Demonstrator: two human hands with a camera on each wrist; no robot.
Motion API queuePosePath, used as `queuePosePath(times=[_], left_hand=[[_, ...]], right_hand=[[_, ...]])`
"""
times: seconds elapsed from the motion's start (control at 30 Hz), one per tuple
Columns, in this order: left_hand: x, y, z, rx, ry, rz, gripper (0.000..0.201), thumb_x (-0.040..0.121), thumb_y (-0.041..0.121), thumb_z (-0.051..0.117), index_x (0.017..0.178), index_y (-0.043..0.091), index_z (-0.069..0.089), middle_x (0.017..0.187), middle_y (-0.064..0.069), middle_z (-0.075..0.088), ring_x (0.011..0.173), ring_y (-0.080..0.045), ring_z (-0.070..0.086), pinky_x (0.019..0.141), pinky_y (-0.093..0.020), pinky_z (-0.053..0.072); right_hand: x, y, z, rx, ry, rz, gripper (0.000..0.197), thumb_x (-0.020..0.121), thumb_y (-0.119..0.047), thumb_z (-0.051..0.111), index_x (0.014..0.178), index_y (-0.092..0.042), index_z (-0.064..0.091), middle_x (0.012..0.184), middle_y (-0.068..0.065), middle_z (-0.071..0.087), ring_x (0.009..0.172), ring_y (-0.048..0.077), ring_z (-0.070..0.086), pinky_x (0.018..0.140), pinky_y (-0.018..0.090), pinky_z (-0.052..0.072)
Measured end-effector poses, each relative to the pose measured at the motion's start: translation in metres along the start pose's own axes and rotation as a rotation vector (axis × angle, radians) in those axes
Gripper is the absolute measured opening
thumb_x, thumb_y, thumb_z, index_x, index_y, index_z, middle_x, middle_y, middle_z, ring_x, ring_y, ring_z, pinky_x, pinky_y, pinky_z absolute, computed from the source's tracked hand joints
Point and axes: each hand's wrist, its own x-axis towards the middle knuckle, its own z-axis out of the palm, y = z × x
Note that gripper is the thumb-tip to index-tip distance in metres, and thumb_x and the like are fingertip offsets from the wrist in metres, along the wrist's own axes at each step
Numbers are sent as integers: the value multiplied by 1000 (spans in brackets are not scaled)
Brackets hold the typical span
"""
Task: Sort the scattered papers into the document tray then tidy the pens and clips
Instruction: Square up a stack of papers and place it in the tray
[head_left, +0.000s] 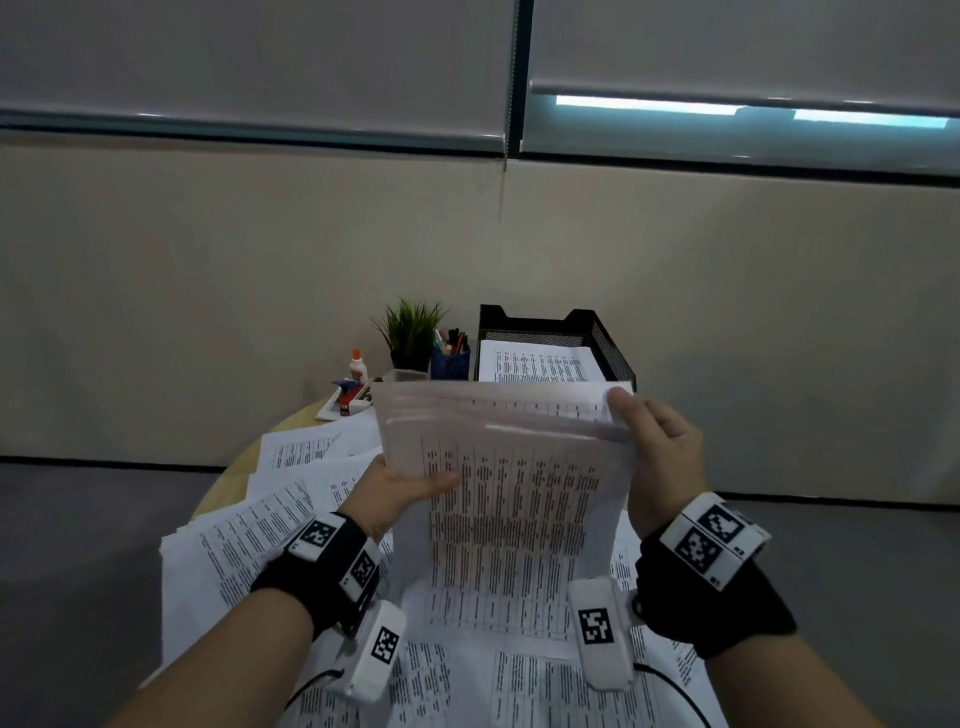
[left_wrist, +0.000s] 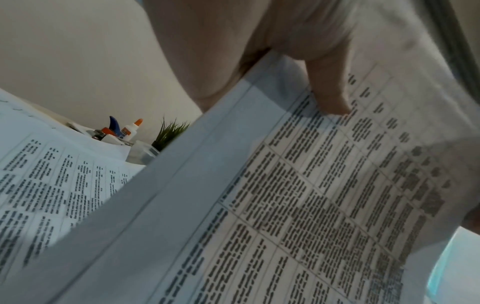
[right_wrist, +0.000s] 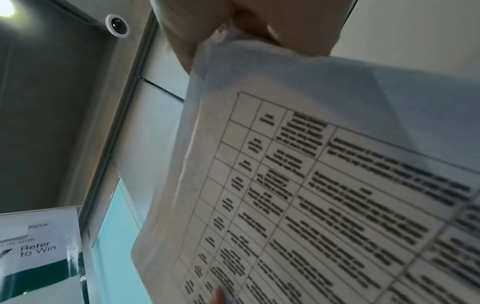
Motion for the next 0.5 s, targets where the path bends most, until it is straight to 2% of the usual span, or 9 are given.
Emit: queuePosePath(times=[0.1, 0.13, 0.17, 0.23, 0.3, 0.37, 0.4, 0.43, 0.5], left_hand=[[2, 0, 3, -44, 87, 19, 72, 41, 36, 92, 104, 11, 66, 101, -8, 73, 100, -23, 67, 97, -46, 49], [4, 1, 3, -63, 125, 29, 71, 40, 38, 92, 101, 12, 67, 100, -8, 73, 100, -23, 68, 97, -46, 49], [5, 3, 4, -81, 148, 45, 64, 43, 35, 91, 98, 13, 68, 99, -7, 74, 99, -23, 68, 97, -45, 49], [6, 11, 5, -109, 173, 71, 48, 51, 25, 87, 94, 16, 69, 95, -3, 75, 96, -20, 68, 94, -42, 50], [4, 22, 9, -111, 161, 115, 33, 61, 14, 80, 92, 18, 69, 90, 1, 75, 93, -16, 69, 90, -38, 52], [2, 27, 13, -95, 136, 157, 27, 66, 9, 77, 91, 17, 70, 88, 1, 75, 90, -16, 70, 87, -37, 53], [0, 28, 14, -87, 126, 165, 27, 63, 15, 80, 89, 16, 71, 87, -1, 75, 88, -16, 71, 85, -36, 55], [-1, 26, 14, -107, 121, 159, 34, 58, 29, 84, 86, 15, 72, 86, -2, 75, 85, -17, 71, 82, -35, 56], [-2, 18, 13, -170, 126, 91, 60, 43, 62, 82, 79, 15, 76, 86, -7, 75, 81, -21, 72, 74, -35, 58]], right_hand=[[-3, -2, -5, 6, -154, -36, 46, 56, -53, 80, 79, -16, 66, 67, -2, 69, 58, 15, 66, 49, 25, 52], [-5, 0, -8, -44, -199, -26, 54, 51, -58, 82, 85, -19, 66, 72, -3, 71, 64, 15, 68, 52, 26, 53], [-7, 3, -11, -97, -231, 6, 56, 52, -56, 83, 92, -20, 65, 80, -1, 73, 73, 16, 71, 58, 26, 56], [-12, 13, -18, -228, -259, 83, 43, 66, -38, 81, 101, -21, 64, 93, -1, 74, 88, 17, 71, 73, 32, 59], [-16, 25, -21, -335, -203, 146, 25, 72, -20, 78, 96, -20, 68, 92, -3, 75, 88, 15, 71, 85, 39, 56], [-18, 36, -27, -376, -127, 189, 12, 73, -14, 77, 82, -20, 72, 83, -4, 75, 82, 14, 70, 84, 39, 54], [-19, 42, -29, -376, -106, 200, 9, 73, -13, 77, 77, -20, 73, 81, -3, 75, 81, 16, 69, 82, 39, 55], [-20, 46, -31, -371, -100, 210, 10, 73, -13, 78, 73, -22, 73, 79, -3, 75, 81, 17, 69, 79, 38, 55], [-24, 51, -34, -361, -106, 223, 13, 72, -12, 78, 72, -24, 73, 76, -7, 75, 78, 13, 70, 71, 29, 54]])
